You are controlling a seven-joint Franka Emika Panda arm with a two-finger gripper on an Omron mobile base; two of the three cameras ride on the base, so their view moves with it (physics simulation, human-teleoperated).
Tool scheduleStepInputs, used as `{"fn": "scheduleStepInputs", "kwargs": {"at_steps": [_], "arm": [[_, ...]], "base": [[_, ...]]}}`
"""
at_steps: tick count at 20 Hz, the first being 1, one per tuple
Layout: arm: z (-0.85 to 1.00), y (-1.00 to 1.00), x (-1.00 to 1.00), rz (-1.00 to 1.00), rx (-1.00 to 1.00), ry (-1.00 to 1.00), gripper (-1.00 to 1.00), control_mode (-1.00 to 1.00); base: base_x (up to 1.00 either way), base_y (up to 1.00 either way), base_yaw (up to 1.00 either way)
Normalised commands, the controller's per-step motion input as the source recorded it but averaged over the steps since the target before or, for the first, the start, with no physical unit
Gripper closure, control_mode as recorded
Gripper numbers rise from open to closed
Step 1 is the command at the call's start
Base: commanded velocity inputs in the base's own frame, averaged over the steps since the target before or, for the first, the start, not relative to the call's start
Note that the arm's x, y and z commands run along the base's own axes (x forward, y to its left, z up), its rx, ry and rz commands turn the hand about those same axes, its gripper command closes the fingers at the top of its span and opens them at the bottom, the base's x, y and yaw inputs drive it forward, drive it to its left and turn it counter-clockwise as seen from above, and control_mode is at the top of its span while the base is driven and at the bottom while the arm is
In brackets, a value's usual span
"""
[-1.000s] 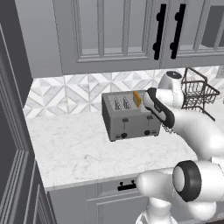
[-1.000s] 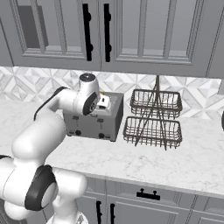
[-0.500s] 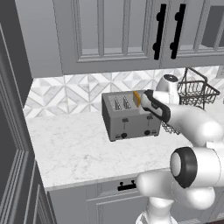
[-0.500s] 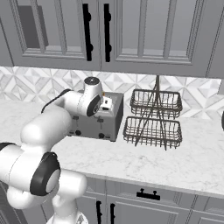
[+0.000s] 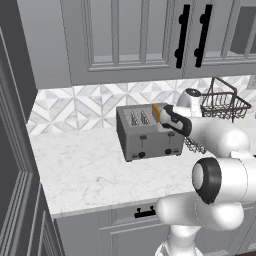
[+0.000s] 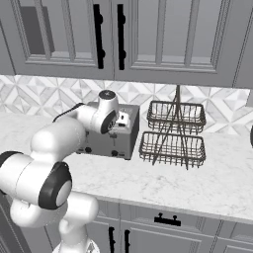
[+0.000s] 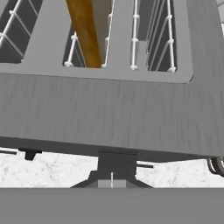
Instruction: Start the toaster. Once the lever pops up, take the bread to the plate on the dining counter.
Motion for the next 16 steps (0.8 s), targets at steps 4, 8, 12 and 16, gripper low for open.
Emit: {"fn": "scheduleStepInputs", "kwargs": {"at_steps": [4,8,12,16], "arm": [[-0.21,-0.01,0.19,0.02,0.0,0.0,1.0,-1.0],[-0.21,-0.04,0.18,0.02,0.0,0.0,1.0,-1.0],[-0.32,-0.04,0.03,0.02,0.0,0.0,1.0,-1.0],[-0.56,0.0,0.0,0.02,-0.05,-0.01,1.0,-1.0]], "base": [[0.0,0.0,0.0],[0.0,0.0,0.0],[0.0,0.0,0.0],[0.0,0.0,0.0]]}}
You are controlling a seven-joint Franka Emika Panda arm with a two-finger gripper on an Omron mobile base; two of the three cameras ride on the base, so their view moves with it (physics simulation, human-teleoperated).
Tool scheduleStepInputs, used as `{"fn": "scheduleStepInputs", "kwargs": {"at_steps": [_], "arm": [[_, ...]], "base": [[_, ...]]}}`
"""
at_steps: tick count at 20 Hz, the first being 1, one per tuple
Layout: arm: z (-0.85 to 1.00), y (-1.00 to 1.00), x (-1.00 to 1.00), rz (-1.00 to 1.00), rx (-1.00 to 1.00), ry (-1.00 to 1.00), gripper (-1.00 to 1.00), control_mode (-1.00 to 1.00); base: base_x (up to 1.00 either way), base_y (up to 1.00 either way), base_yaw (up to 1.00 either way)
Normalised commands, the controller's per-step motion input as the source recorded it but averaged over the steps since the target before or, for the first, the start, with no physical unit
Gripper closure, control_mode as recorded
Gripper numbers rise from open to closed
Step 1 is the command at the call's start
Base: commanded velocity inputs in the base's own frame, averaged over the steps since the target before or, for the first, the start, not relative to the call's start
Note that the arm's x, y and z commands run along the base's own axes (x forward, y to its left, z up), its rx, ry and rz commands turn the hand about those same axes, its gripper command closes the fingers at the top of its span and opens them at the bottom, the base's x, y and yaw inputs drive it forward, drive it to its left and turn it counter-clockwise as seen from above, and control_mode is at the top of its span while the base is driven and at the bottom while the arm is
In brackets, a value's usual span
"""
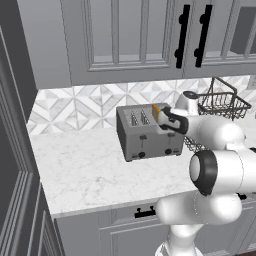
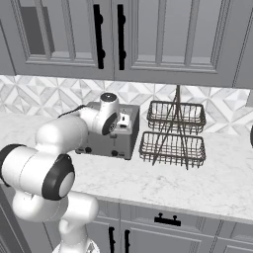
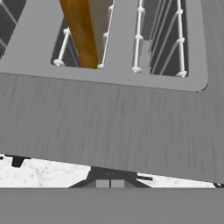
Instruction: Start the toaster. Once the lever pops up, take the bread to the plate on the dining counter.
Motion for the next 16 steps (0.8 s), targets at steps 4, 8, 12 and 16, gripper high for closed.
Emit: {"fn": "scheduleStepInputs", "kwargs": {"at_steps": [4,8,12,16], "arm": [[-0.84,0.0,0.0,0.02,-0.07,0.0,1.0,-1.0],[-1.0,0.0,0.0,0.02,-0.02,0.0,1.0,-1.0],[-1.0,-0.05,0.0,0.0,0.0,0.0,1.0,-1.0],[-1.0,-0.12,-0.14,0.0,0.0,0.0,1.0,-1.0]], "base": [[0.0,0.0,0.0],[0.0,0.0,0.0],[0.0,0.0,0.0],[0.0,0.0,0.0]]}}
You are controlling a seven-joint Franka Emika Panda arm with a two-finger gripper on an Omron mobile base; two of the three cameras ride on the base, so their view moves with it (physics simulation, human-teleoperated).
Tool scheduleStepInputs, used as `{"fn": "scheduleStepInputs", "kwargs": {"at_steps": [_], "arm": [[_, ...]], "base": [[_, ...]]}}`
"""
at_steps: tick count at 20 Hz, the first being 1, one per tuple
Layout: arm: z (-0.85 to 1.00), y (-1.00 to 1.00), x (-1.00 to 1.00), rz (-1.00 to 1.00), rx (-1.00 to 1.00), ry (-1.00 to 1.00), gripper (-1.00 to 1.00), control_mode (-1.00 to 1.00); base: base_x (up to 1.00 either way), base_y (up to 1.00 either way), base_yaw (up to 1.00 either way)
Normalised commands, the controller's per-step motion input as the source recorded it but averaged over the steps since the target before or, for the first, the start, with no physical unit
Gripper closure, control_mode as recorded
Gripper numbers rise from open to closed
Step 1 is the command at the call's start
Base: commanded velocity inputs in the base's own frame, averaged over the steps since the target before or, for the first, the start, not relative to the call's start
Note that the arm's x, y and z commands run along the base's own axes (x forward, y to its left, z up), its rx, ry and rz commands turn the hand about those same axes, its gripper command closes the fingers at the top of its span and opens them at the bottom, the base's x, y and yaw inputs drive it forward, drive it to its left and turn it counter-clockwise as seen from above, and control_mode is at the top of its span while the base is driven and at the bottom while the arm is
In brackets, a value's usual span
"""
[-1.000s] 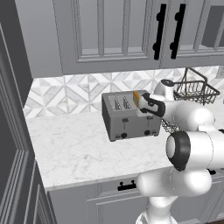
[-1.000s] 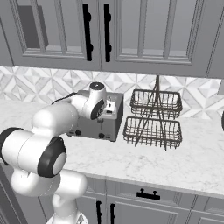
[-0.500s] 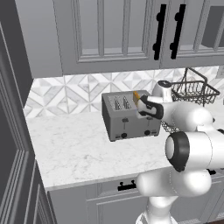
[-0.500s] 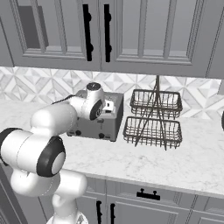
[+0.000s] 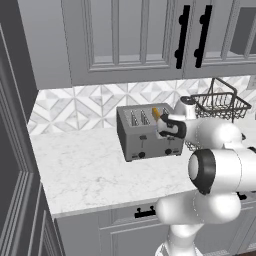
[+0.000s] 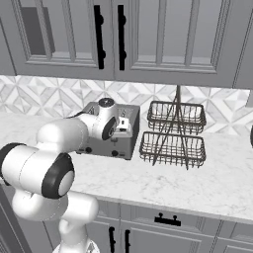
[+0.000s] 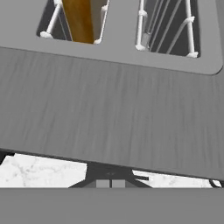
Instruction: Start the toaster. Once the lever pops up, take the bread to the plate on the dining counter.
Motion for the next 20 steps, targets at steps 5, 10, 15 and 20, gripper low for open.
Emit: {"fn": "scheduleStepInputs", "kwargs": {"at_steps": [5,10,15,20], "arm": [[-1.0,-0.12,-0.11,0.0,0.0,0.0,1.0,-1.0],[-1.0,-0.03,-0.28,0.0,0.0,-0.02,1.0,-1.0],[-1.0,0.0,-0.25,0.0,0.0,0.0,1.0,-1.0],[-1.0,0.0,-0.31,0.0,0.0,0.0,1.0,-1.0]], "base": [[0.0,0.0,0.0],[0.0,0.0,0.0],[0.0,0.0,0.0],[0.0,0.0,0.0]]}}
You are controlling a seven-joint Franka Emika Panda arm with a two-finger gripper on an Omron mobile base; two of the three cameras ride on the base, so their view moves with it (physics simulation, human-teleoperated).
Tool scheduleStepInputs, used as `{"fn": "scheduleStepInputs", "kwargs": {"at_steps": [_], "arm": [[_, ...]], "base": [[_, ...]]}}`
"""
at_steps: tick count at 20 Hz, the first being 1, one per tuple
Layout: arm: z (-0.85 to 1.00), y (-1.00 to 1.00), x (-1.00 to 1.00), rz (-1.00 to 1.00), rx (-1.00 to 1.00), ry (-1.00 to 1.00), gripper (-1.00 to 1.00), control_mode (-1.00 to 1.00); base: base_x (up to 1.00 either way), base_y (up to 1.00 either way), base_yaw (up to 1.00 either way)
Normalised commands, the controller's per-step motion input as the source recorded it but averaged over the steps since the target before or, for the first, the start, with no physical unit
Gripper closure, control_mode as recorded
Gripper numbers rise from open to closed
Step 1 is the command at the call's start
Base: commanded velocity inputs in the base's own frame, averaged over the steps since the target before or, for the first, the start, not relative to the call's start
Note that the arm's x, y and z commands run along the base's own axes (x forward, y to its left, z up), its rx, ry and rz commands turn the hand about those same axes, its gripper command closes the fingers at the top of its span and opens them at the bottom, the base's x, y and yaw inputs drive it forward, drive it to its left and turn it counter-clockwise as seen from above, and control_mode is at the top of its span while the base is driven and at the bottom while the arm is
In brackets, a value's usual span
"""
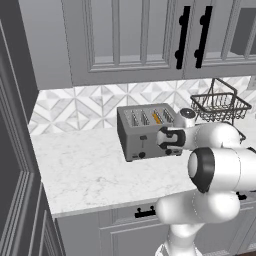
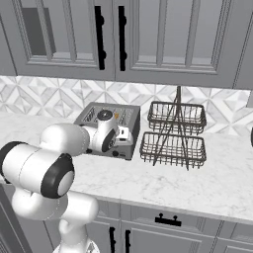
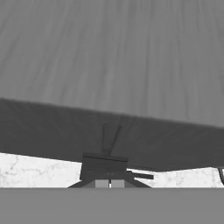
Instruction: Start the toaster. Once the lever pops up, take the bread to the plate on the dining counter.
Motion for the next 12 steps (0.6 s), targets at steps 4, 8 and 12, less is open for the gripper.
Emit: {"fn": "scheduleStepInputs", "kwargs": {"at_steps": [4,8,12], "arm": [[-1.0,0.0,-0.34,0.0,0.0,-0.01,1.0,-1.0],[-0.22,0.0,-0.35,0.0,0.02,-0.12,1.0,-1.0],[0.14,0.0,-0.27,0.0,0.02,-0.14,1.0,-1.0]], "base": [[0.0,0.0,0.0],[0.0,0.0,0.0],[0.0,0.0,0.0]]}}
